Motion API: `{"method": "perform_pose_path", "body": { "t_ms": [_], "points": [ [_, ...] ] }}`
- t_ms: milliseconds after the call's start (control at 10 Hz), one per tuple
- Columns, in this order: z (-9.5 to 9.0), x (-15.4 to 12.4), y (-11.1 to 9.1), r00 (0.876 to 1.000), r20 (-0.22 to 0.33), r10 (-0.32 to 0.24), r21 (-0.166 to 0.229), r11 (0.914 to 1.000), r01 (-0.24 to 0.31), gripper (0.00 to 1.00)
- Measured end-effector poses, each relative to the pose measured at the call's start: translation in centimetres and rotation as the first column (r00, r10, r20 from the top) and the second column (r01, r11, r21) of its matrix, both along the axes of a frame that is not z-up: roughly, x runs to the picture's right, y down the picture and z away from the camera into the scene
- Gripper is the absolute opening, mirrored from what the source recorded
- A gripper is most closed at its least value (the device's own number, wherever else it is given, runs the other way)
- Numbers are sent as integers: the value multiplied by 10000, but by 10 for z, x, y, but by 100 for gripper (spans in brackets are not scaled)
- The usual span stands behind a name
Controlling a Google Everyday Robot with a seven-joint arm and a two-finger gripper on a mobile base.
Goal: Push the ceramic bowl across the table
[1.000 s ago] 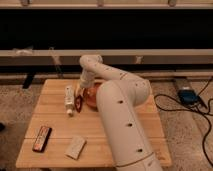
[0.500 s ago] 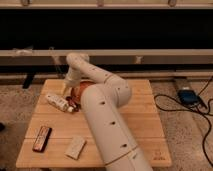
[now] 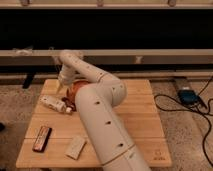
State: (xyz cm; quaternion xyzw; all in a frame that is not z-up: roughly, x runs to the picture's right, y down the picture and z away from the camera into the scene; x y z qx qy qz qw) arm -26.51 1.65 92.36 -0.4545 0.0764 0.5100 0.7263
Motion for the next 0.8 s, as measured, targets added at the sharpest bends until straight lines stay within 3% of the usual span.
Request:
{"method": "perform_pose_path", "body": {
  "t_ms": [100, 200, 400, 600, 800],
  "points": [
    [-7, 16, -8, 9974, -593, -409, 528, 9976, 441, 65],
    [-9, 27, -9, 9933, -952, -650, 762, 9945, 724, 65],
    [-20, 71, -16, 9680, -2201, -1202, 1494, 9765, 1552, 65],
    [-31, 95, -25, 9497, -2861, -1278, 1943, 9628, 1881, 65],
    [-33, 114, -33, 9395, -3202, -1215, 2164, 9561, 1974, 65]
  ]
}}
